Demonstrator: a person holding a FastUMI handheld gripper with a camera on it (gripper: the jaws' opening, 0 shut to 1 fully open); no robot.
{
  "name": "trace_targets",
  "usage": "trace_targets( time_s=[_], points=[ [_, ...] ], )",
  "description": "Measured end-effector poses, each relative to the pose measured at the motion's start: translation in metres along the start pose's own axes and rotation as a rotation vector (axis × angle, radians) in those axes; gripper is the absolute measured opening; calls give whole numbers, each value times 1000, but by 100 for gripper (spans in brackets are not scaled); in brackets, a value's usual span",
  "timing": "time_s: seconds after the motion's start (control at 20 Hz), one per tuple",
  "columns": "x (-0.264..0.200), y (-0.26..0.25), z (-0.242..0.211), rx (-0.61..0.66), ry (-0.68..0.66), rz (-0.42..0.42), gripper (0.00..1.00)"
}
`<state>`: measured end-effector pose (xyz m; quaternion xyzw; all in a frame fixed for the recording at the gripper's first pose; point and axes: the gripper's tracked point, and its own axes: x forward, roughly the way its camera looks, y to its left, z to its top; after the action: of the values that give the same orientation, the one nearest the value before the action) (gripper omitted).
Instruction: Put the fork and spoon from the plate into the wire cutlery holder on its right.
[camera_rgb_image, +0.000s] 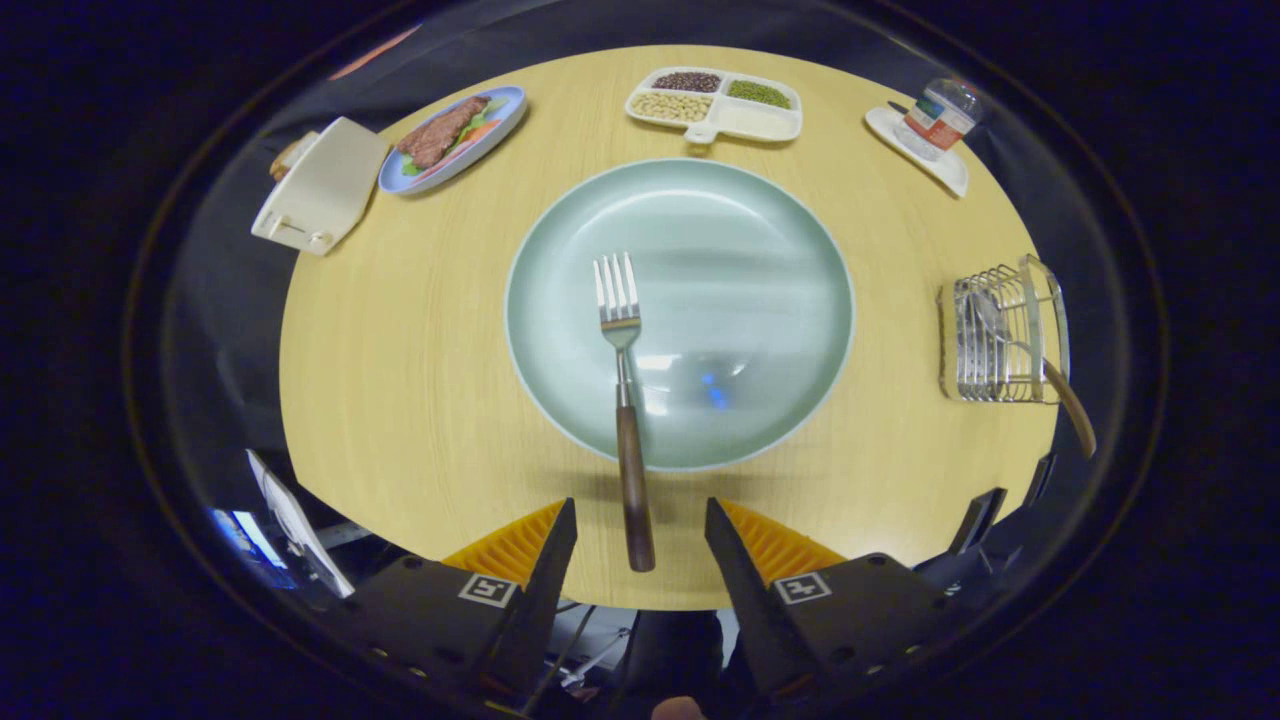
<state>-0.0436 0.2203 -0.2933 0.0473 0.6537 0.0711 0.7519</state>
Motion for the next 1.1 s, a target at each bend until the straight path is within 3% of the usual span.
trace_targets(
  time_s=[0.1, 0.25, 0.4, 0.5, 0.6, 0.7, 0.75, 1.1],
  points=[
    [8, 2, -3, -12, 18, -12, 58],
    [15, 6, -1, -22, 34, -14, 49],
    [14, 0, 5, -32, 31, -44, 11],
    [21, 0, -2, -33, 40, -42, 15],
    [18, 0, 3, -39, 49, -40, 7],
    [16, -2, 5, -44, 39, -41, 7],
    [16, -2, 4, -50, 43, -33, 1],
    [-11, -6, 5, -46, 31, 13, 1]
  ],
)
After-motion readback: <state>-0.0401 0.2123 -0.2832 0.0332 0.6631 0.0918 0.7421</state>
